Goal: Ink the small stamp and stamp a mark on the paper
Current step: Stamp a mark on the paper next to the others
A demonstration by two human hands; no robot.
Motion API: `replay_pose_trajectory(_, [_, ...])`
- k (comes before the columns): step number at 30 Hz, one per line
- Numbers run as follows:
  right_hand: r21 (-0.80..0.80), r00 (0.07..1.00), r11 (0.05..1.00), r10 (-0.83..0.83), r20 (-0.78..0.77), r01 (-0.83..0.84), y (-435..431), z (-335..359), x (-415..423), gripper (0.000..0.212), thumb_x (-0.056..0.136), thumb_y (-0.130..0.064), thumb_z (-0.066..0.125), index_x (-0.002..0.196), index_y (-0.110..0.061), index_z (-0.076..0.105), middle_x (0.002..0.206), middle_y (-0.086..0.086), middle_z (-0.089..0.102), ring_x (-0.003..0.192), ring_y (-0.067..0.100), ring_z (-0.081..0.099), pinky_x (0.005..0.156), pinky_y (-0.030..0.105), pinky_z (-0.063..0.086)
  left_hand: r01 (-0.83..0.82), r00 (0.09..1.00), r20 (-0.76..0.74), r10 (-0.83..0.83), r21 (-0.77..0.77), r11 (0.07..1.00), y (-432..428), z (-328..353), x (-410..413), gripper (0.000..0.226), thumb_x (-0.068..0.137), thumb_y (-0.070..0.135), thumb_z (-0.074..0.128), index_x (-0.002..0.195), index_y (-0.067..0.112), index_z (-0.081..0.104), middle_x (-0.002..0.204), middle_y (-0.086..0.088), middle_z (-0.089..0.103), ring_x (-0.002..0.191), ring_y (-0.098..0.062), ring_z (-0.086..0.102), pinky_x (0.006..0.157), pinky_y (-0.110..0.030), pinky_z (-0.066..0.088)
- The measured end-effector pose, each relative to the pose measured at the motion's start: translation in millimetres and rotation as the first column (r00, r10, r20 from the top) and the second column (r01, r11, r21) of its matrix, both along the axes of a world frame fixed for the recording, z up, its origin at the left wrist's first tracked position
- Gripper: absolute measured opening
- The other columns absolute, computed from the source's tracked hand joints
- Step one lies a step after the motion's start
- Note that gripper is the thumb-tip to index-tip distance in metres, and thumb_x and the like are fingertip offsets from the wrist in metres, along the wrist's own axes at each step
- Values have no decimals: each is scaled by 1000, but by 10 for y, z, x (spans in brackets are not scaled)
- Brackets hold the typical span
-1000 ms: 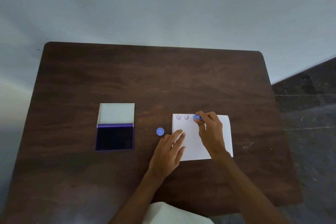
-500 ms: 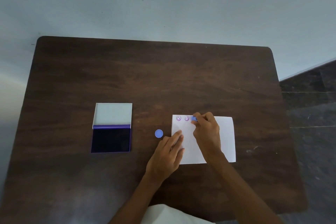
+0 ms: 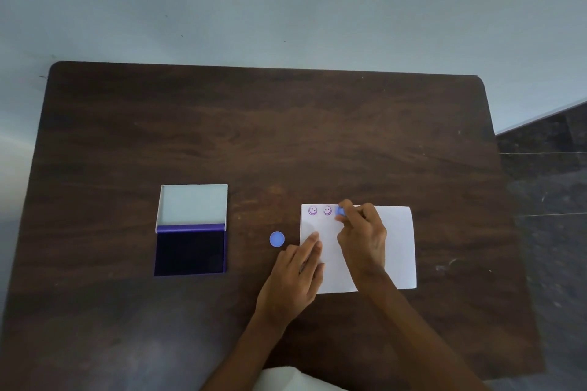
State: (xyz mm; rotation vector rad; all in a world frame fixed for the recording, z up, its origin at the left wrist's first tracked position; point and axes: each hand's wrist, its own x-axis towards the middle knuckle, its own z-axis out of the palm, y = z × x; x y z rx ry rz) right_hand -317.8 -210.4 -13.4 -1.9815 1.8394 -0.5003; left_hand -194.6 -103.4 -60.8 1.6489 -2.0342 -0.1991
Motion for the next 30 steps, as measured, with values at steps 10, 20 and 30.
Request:
replay_pose_trajectory(10, [-40, 997, 997, 71, 32, -70, -5, -33, -100, 35, 71, -5, 81, 103, -8, 67, 94, 13, 69, 74, 22, 64, 66, 28, 59, 10, 1000, 7, -11, 11, 1000, 4, -10, -8, 35, 94, 31, 59, 118, 8, 71, 129, -10, 67, 98, -19, 72, 82, -30, 59])
replay_pose_trajectory(20, [6, 931, 961, -268, 250, 275, -51, 304, -192, 14, 85, -12, 70, 95, -21, 73, 89, 1, 72, 75, 11, 62, 69, 0, 38, 11, 998, -55, -7, 64, 998, -16, 103, 10, 37, 89, 26, 71, 119, 6, 70, 131, -11, 66, 101, -20, 71, 85, -32, 59])
replay_pose_trajectory(30, [239, 681, 850, -521, 515, 469, 253, 727, -353, 15, 85, -28, 72, 100, -26, 73, 90, -9, 76, 81, 8, 70, 70, 18, 55, -213, 889, -402, 220, 62, 975, 129, 447, 164, 36, 89, 6, 69, 124, -1, 65, 128, -17, 65, 118, -22, 63, 98, -28, 53])
